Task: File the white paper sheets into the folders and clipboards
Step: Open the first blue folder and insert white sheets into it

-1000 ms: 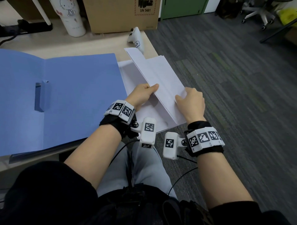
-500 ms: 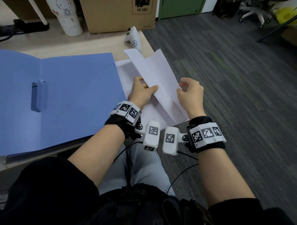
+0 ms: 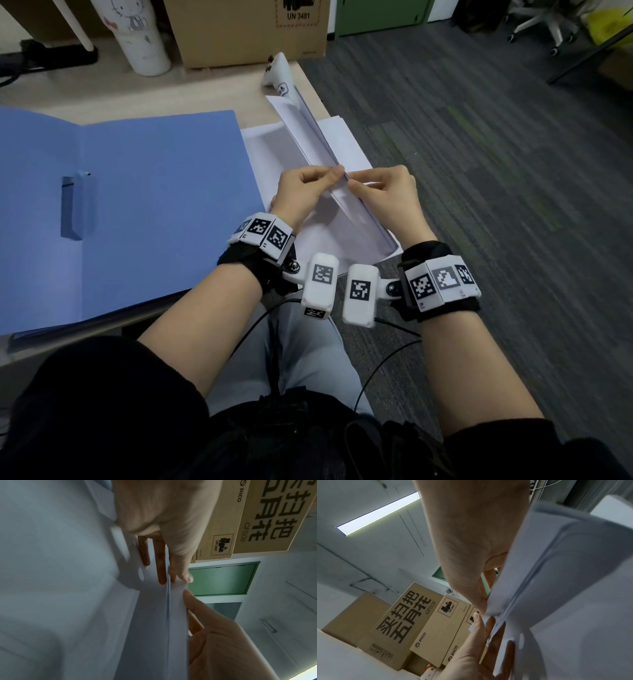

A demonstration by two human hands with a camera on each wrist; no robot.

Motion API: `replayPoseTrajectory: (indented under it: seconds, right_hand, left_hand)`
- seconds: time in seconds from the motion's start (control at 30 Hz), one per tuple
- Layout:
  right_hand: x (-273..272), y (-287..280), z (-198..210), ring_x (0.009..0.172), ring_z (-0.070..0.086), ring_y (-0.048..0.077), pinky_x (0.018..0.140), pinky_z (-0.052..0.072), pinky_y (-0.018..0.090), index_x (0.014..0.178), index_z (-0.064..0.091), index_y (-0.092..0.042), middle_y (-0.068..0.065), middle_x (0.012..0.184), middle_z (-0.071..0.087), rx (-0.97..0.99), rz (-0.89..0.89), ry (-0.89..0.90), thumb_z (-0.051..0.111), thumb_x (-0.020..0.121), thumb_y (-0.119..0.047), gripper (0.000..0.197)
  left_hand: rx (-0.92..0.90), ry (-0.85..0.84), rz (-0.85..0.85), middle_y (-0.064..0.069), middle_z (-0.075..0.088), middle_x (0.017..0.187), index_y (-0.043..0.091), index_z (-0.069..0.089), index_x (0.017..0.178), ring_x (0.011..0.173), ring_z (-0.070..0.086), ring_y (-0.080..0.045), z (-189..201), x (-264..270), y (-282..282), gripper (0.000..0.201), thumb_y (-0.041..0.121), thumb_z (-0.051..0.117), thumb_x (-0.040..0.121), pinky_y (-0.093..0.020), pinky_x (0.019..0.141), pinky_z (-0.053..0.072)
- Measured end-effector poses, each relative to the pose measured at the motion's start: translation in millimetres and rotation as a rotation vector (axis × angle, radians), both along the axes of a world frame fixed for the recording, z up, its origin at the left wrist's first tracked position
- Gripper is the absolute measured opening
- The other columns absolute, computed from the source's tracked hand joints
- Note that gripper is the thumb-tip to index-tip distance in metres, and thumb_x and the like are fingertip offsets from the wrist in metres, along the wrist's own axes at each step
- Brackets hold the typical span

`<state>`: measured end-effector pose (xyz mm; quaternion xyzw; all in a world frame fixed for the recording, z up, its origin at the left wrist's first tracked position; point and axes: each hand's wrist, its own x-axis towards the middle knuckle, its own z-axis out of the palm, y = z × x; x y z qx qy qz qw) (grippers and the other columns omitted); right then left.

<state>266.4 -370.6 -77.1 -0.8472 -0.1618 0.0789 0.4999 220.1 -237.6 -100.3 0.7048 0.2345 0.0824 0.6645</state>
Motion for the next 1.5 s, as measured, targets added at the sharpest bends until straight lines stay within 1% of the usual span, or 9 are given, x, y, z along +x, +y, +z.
replayPoseTrajectory:
  seconds: [0.23,0.4,0.57,0.87,0.97,1.1,1.2,1.3,1.5]
  right_hand:
    - [2.7,-1.1,-1.4,0.082,0.069,0.009,0.081,0.054,0.023,0.098,0.076,-0.011,0.005,0.091,0.075,0.039,0.008,0.016,0.066,0.084,-0.018,0.019]
    - [2.9,-1.5,-0.2,0.086,0.068,0.005,0.083,0.053,0.021,0.098,0.076,-0.010,0.004,0.094,0.075,0.075,0.008,0.030,0.066,0.085,-0.018,0.018]
    - [3.2,-1.1,0.1,0.088,0.069,0.008,0.085,0.053,0.025,0.098,0.076,-0.010,0.004,0.094,0.075,0.102,0.018,0.071,0.065,0.085,-0.017,0.018]
    - [3.0,-1.1,-1.8,0.082,0.069,0.007,0.081,0.054,0.026,0.096,0.077,-0.012,0.002,0.089,0.076,0.125,0.011,0.092,0.070,0.083,-0.025,0.020]
    - [3.1,-0.8,-2.7,0.085,0.068,0.007,0.082,0.054,0.025,0.096,0.077,-0.011,0.002,0.091,0.076,0.115,0.001,0.093,0.069,0.083,-0.021,0.019]
    - [2.9,-2.3,-0.6,0.085,0.067,0.006,0.082,0.053,0.023,0.100,0.076,-0.010,0.003,0.096,0.075,0.067,-0.010,0.068,0.064,0.082,-0.015,0.021]
    - [0.8,-2.0,1.2,0.113,0.061,0.013,0.102,0.045,0.029,0.122,0.064,-0.010,0.004,0.121,0.067,0.003,-0.010,-0.009,0.061,0.079,-0.015,0.043]
    - [-4.7,1.1,5.4,0.143,0.025,0.022,0.114,0.017,0.026,0.139,0.046,-0.010,0.006,0.147,0.043,-0.175,0.044,-0.079,0.068,0.084,-0.022,0.061]
    - [-18.5,10.7,10.4,0.139,0.032,0.024,0.110,0.031,0.031,0.149,0.023,-0.010,0.009,0.151,0.035,-0.408,0.287,0.141,0.070,0.080,-0.015,0.083]
  left_hand:
    - [-0.074,-0.042,-0.001,0.002,0.074,0.087,0.022,0.075,0.081,0.096,0.067,-0.017,-0.3,2.0,1.5,0.007,0.029,0.075,0.078,-0.031,0.095,0.048]
    - [-0.088,-0.035,0.001,0.002,0.076,0.089,0.024,0.077,0.078,0.103,0.068,-0.016,-2.1,2.3,2.8,0.012,0.035,0.078,0.073,-0.037,0.101,0.048]
    - [-0.119,-0.027,0.004,0.010,0.073,0.080,0.020,0.075,0.083,0.080,0.064,0.003,1.0,2.5,1.5,0.011,0.028,0.077,0.076,-0.019,0.079,0.045]
    - [-0.153,-0.029,0.008,0.010,0.071,0.073,0.006,0.071,0.103,0.069,0.063,0.004,1.9,1.2,3.9,0.025,0.014,0.074,0.079,-0.009,0.067,0.046]
    - [-0.151,-0.015,0.011,0.014,0.069,0.058,0.010,0.071,0.092,0.059,0.062,0.005,3.7,-0.3,3.3,0.013,0.010,0.073,0.079,-0.005,0.057,0.045]
    - [-0.107,0.021,0.028,0.006,0.064,0.058,0.014,0.068,0.068,0.064,0.057,-0.008,6.4,0.7,1.9,0.014,0.007,0.069,0.080,-0.011,0.062,0.045]
    - [-0.105,0.047,0.035,0.006,0.061,0.055,0.013,0.066,0.063,0.060,0.053,-0.009,4.7,1.7,3.5,0.017,0.007,0.067,0.079,-0.016,0.065,0.043]
    - [-0.135,0.038,0.050,0.006,0.059,0.053,0.013,0.063,0.060,0.059,0.053,-0.008,4.4,0.9,6.3,0.020,0.006,0.065,0.079,-0.018,0.068,0.043]
    - [-0.169,0.012,0.015,0.012,0.061,0.049,0.014,0.061,0.062,0.058,0.053,-0.005,12.8,-0.7,6.0,0.022,0.009,0.065,0.083,-0.015,0.064,0.043]
